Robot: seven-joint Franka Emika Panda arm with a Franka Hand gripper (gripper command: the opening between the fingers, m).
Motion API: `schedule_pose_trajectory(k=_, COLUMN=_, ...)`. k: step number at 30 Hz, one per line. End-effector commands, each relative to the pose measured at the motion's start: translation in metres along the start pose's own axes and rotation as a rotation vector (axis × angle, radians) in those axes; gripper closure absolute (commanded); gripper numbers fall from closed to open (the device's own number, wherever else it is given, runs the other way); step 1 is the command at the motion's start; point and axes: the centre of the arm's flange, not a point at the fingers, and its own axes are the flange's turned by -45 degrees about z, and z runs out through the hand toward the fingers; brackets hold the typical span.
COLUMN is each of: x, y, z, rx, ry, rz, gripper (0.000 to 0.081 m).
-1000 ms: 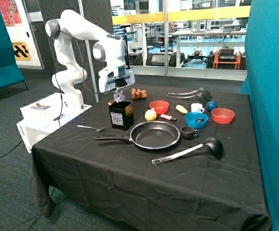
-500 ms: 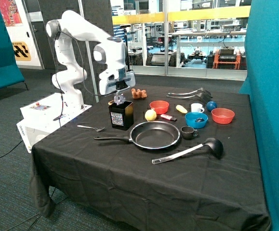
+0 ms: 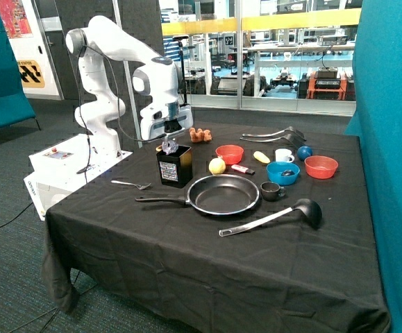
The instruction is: Throw away the rubbish paper
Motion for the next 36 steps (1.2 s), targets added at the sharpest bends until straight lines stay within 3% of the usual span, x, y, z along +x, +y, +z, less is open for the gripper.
schedule_pose_trajectory(k=1, x=-0.008, y=0.006, z=0.003, rx=-0.0020, ry=0.0085, rz=0.007, gripper=0.0062)
schedule_pose_trajectory(k=10, x=-0.009, y=0.006, z=0.003, rx=-0.0021, ry=0.0085, rz=0.002, gripper=0.0042)
schedule_pose_trajectory(k=19, x=-0.010, y=0.006, z=-0.005, rx=-0.0020, ry=0.0085, rz=0.007, gripper=0.0087)
schedule_pose_trajectory(k=28, x=-0.019, y=-0.007, z=-0.016, rx=-0.0025, ry=0.0084, rz=-0.093, gripper=0.0172)
schedule_pose_trajectory(k=36, x=-0.042, y=-0.029, z=-0.021, rx=-0.0029, ry=0.0083, rz=-0.194, gripper=0.0191)
